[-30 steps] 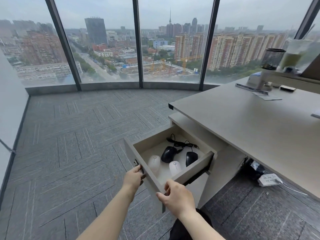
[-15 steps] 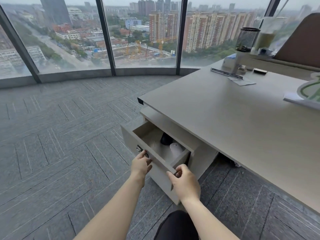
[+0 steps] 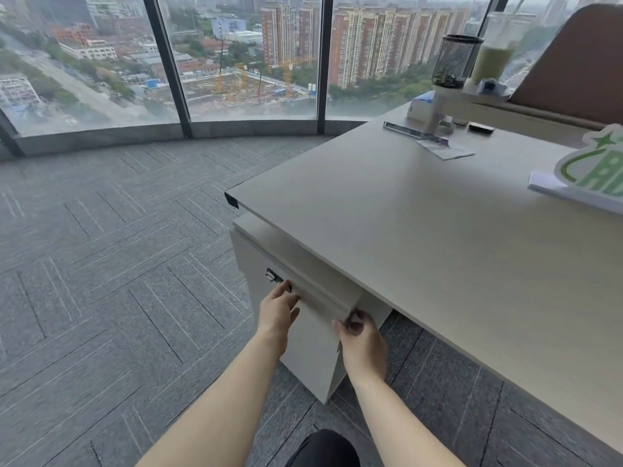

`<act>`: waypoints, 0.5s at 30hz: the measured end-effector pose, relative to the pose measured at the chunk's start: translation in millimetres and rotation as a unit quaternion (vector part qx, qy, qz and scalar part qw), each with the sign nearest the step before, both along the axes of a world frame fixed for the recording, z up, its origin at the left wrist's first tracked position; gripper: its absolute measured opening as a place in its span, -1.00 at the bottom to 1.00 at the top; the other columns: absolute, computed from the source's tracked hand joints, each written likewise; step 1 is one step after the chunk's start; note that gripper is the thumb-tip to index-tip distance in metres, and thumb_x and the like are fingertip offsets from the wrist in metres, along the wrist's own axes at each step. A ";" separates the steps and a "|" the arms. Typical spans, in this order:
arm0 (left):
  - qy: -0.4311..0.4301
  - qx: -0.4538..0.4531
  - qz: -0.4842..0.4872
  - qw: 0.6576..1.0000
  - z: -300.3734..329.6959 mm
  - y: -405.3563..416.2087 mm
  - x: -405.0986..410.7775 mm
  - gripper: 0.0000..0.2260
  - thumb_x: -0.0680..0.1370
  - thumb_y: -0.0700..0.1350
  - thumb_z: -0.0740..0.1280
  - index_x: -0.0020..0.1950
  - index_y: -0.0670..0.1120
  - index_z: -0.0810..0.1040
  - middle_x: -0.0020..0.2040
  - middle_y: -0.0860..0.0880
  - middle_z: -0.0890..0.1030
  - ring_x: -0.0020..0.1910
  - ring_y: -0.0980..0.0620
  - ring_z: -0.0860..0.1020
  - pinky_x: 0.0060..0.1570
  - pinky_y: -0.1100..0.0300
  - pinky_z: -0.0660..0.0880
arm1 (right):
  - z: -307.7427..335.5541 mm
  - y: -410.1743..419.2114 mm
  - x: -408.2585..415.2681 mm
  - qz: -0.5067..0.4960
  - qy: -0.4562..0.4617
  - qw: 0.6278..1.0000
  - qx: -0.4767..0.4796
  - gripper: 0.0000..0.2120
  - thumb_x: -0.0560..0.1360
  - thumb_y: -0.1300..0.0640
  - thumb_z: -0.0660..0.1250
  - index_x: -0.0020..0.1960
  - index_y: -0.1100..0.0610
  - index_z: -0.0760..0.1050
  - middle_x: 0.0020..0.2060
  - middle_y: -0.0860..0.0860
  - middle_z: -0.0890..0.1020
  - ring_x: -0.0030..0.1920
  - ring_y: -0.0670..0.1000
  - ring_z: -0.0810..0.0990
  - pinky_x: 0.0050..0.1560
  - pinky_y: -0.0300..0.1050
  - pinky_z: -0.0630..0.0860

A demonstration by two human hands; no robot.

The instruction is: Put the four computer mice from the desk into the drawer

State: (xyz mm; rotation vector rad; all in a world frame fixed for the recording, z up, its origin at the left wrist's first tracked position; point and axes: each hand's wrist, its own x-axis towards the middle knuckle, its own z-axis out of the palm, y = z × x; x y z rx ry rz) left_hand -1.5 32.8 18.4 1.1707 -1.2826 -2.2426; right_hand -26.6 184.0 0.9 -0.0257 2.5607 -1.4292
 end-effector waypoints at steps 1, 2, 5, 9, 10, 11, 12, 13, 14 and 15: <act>0.002 -0.001 -0.002 1.000 -1.5 0.6 -4.7 -0.53 0.52 -0.37 0.16 0.44 -0.16 0.39 0.28 -0.19 0.55 0.19 -0.04 0.55 0.31 0.03 0.44 | -2.2 -0.2 -4.1 -0.008 -0.003 1.000 -0.006 -0.62 0.42 -0.13 0.44 0.13 0.07 0.55 0.00 0.01 0.71 0.01 0.06 0.67 -0.06 -0.04 0.58; 0.004 -0.001 -0.005 1.000 -3.1 1.0 -8.8 -0.53 0.52 -0.37 0.17 0.44 -0.16 0.39 0.32 -0.19 0.53 0.22 -0.04 0.54 0.31 0.04 0.43 | -3.4 0.0 -7.2 -0.014 -0.005 1.000 -0.009 -0.65 0.43 -0.11 0.45 0.09 0.08 0.56 -0.02 0.02 0.72 0.01 0.07 0.67 -0.06 -0.04 0.57; 0.003 -0.007 -0.011 1.000 -6.8 -0.1 -19.1 -0.51 0.51 -0.37 0.20 0.45 -0.16 0.37 0.40 -0.13 0.47 0.32 -0.06 0.50 0.33 0.05 0.42 | -7.9 1.2 -15.2 -0.014 -0.001 1.000 -0.004 -0.70 0.42 -0.11 0.45 0.01 0.07 0.57 -0.06 0.03 0.72 -0.02 0.09 0.67 -0.10 -0.05 0.56; 0.001 -0.003 -0.020 1.000 -10.9 -3.1 -22.2 -0.50 0.52 -0.37 0.20 0.46 -0.15 0.36 0.41 -0.11 0.46 0.32 -0.05 0.50 0.33 0.06 0.42 | -12.1 2.7 -18.8 -0.010 0.005 1.000 0.003 -0.71 0.43 -0.15 0.42 -0.01 0.06 0.58 -0.09 0.03 0.72 -0.05 0.11 0.67 -0.14 -0.05 0.55; 0.002 -0.001 -0.021 1.000 -6.6 -2.2 -20.4 -0.50 0.52 -0.38 0.19 0.46 -0.15 0.35 0.41 -0.11 0.47 0.32 -0.05 0.50 0.34 0.06 0.41 | -11.1 2.7 -18.8 -0.012 0.001 1.000 0.004 -0.70 0.44 -0.15 0.42 -0.01 0.06 0.58 -0.10 0.02 0.72 -0.05 0.11 0.67 -0.14 -0.05 0.54; 0.008 -0.001 -0.025 1.000 -5.3 -2.5 -19.6 -0.50 0.53 -0.39 0.19 0.47 -0.15 0.35 0.39 -0.10 0.47 0.32 -0.06 0.50 0.35 0.05 0.41 | -10.1 2.8 -19.2 -0.008 -0.001 1.000 0.006 -0.71 0.44 -0.15 0.41 -0.01 0.06 0.58 -0.09 0.02 0.72 -0.04 0.11 0.67 -0.14 -0.05 0.54; 0.007 -0.004 -0.030 1.000 -1.9 -1.0 -17.5 -0.50 0.53 -0.39 0.18 0.47 -0.15 0.34 0.37 -0.09 0.48 0.32 -0.06 0.50 0.36 0.03 0.40 | -7.7 3.0 -19.3 -0.002 -0.004 1.000 0.007 -0.72 0.45 -0.13 0.41 -0.01 0.06 0.57 -0.10 0.02 0.72 -0.04 0.11 0.66 -0.14 -0.06 0.53; 0.012 -0.010 -0.035 0.999 -3.4 0.3 -15.0 -0.51 0.53 -0.39 0.18 0.47 -0.15 0.35 0.34 -0.10 0.49 0.32 -0.07 0.50 0.37 0.02 0.39 | -7.2 4.6 -19.1 0.007 -0.004 1.000 0.001 -0.75 0.47 -0.11 0.40 -0.01 0.05 0.56 -0.10 0.02 0.72 -0.04 0.12 0.66 -0.14 -0.06 0.52; -0.004 -0.023 -0.045 0.999 -2.0 3.2 -9.6 -0.51 0.53 -0.39 0.18 0.46 -0.15 0.36 0.35 -0.11 0.49 0.32 -0.08 0.50 0.37 0.02 0.39 | -4.0 5.6 -17.6 0.010 -0.004 1.000 0.010 -0.78 0.48 -0.09 0.39 -0.02 0.05 0.55 -0.11 0.03 0.72 -0.05 0.12 0.66 -0.14 -0.05 0.53; -0.013 -0.029 -0.042 0.999 -2.3 3.7 -6.6 -0.51 0.53 -0.38 0.18 0.45 -0.15 0.37 0.36 -0.13 0.48 0.31 -0.09 0.50 0.36 0.02 0.40 | -1.2 7.0 -15.9 0.011 -0.002 1.000 0.010 -0.81 0.49 -0.07 0.37 -0.02 0.04 0.55 -0.13 0.02 0.72 -0.08 0.11 0.65 -0.14 -0.03 0.55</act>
